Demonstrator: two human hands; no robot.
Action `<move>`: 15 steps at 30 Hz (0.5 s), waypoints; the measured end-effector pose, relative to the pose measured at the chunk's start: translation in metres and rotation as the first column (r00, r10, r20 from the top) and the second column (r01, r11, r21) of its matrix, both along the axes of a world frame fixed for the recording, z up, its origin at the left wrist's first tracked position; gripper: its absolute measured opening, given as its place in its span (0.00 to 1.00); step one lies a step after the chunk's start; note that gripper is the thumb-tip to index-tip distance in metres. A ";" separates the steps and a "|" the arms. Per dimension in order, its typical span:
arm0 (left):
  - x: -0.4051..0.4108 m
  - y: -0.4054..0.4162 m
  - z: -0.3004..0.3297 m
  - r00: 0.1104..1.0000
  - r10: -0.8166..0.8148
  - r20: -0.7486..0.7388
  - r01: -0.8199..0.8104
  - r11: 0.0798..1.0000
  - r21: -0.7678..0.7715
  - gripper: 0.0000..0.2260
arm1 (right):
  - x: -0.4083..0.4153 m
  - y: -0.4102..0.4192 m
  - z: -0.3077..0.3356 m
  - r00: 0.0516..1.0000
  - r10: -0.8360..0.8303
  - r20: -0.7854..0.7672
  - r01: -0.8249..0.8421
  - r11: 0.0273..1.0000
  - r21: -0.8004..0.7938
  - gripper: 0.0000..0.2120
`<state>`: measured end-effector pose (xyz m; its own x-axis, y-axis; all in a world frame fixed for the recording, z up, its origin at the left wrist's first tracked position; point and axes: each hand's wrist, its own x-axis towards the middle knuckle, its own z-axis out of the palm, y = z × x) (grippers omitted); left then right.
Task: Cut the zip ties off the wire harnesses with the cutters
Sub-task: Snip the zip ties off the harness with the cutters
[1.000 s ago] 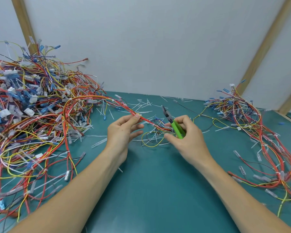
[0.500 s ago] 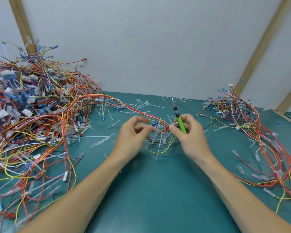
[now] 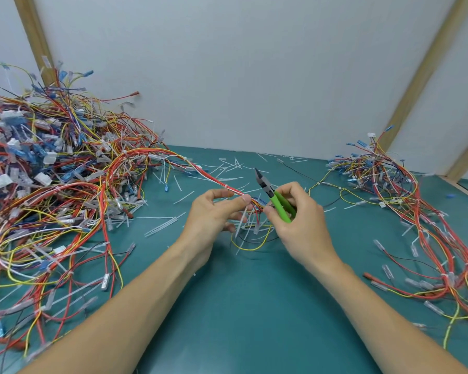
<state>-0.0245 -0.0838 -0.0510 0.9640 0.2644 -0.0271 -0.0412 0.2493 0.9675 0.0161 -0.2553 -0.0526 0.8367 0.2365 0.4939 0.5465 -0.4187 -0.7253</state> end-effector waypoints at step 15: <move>0.000 0.003 -0.005 0.985 -0.005 0.173 -0.016 0.993 0.121 0.12 | -0.002 0.002 -0.002 0.999 0.049 0.000 -0.049 0.999 0.006 0.15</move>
